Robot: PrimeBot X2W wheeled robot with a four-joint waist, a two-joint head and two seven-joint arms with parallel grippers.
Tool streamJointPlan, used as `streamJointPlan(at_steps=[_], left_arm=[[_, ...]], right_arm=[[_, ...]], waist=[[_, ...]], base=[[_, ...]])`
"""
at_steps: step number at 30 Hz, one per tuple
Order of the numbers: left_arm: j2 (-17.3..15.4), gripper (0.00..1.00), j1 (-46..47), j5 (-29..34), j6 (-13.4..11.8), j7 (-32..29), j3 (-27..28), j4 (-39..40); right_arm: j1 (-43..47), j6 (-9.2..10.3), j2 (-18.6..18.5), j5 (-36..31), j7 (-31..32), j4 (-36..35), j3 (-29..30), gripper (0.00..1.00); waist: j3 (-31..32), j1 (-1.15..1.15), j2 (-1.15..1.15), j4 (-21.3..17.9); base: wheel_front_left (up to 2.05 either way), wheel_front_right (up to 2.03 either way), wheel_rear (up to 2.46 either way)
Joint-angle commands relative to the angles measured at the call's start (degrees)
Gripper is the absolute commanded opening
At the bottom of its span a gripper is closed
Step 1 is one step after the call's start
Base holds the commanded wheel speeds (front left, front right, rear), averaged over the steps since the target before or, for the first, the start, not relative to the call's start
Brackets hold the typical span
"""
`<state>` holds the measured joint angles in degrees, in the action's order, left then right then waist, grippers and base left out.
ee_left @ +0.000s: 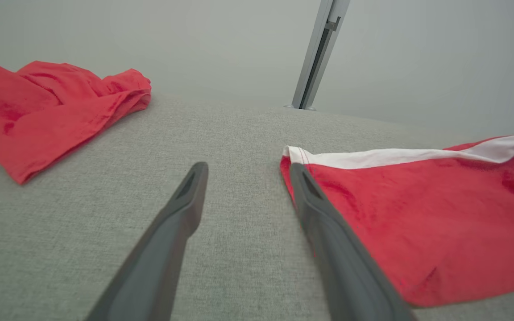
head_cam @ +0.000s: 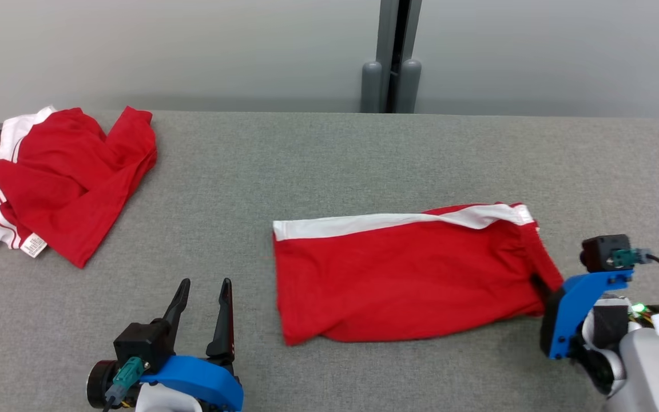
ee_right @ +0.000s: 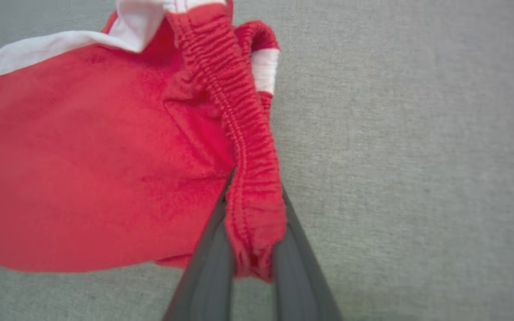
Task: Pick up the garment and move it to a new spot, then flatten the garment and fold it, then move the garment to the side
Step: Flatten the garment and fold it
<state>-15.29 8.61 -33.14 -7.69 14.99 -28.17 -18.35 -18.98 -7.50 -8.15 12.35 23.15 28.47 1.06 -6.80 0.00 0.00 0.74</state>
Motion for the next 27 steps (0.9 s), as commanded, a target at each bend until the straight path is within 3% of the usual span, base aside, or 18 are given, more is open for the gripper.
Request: streamJointPlan(at_steps=[1,6,11,20,27], left_arm=[[0.2,1.0,-0.2,0.45,0.16,0.27,0.12,0.07],[0.36,1.0,-0.43,0.42,0.44,0.28,-0.26,-0.33],[0.3,1.0,-0.39,0.48,0.55,0.28,-0.19,-0.5],[0.21,1.0,0.5,0.63,0.37,0.28,-0.26,-0.82],[0.69,1.0,1.21,0.73,0.6,0.28,-0.26,-0.86]], right_arm=[[0.23,0.02,-1.64,0.5,0.43,-0.69,1.15,0.0],[2.91,0.01,-5.03,0.65,1.82,-2.57,5.66,0.0],[4.41,0.0,-3.75,3.03,2.18,-5.27,6.62,0.0],[2.71,0.0,1.07,9.32,1.97,-15.05,-2.62,0.0],[-0.85,0.0,3.59,9.42,1.85,-14.46,-11.26,0.0]], waist=[[0.46,0.0,0.0,-0.7],[0.5,0.0,0.0,-1.55],[0.2,0.0,0.0,-1.97],[-0.02,0.0,0.0,-1.67],[-0.59,0.0,0.0,-0.09]], base=[[0.0,0.0,0.0],[0.0,0.0,0.0],[0.0,0.0,0.0],[0.0,0.0,0.0],[0.0,0.0,0.0]])
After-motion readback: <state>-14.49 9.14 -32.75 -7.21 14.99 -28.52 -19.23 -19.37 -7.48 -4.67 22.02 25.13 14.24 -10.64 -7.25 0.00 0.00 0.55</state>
